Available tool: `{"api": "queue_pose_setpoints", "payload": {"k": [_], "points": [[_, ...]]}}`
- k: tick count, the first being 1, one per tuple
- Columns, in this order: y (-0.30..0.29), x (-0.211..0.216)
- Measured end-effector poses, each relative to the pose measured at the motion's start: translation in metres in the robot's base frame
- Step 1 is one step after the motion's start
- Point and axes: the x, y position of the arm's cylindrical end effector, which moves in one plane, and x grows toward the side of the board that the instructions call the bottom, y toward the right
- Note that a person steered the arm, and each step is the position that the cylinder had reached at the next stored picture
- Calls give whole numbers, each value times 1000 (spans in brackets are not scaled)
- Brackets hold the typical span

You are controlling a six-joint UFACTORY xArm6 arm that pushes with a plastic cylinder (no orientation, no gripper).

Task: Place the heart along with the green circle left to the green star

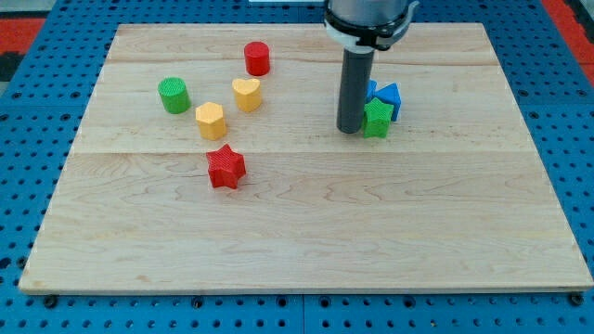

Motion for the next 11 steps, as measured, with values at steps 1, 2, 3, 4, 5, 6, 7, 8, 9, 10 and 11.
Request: {"api": "queue_pose_setpoints", "payload": {"k": [1, 2, 3, 4, 5, 6, 7, 8, 9, 10, 11], "points": [[-74, 19], [-151, 7], [-216, 27], [-259, -29], [-233, -74], [-122, -105], [-57, -115], [-60, -82], [18, -71], [22, -88], [-60, -91]]}}
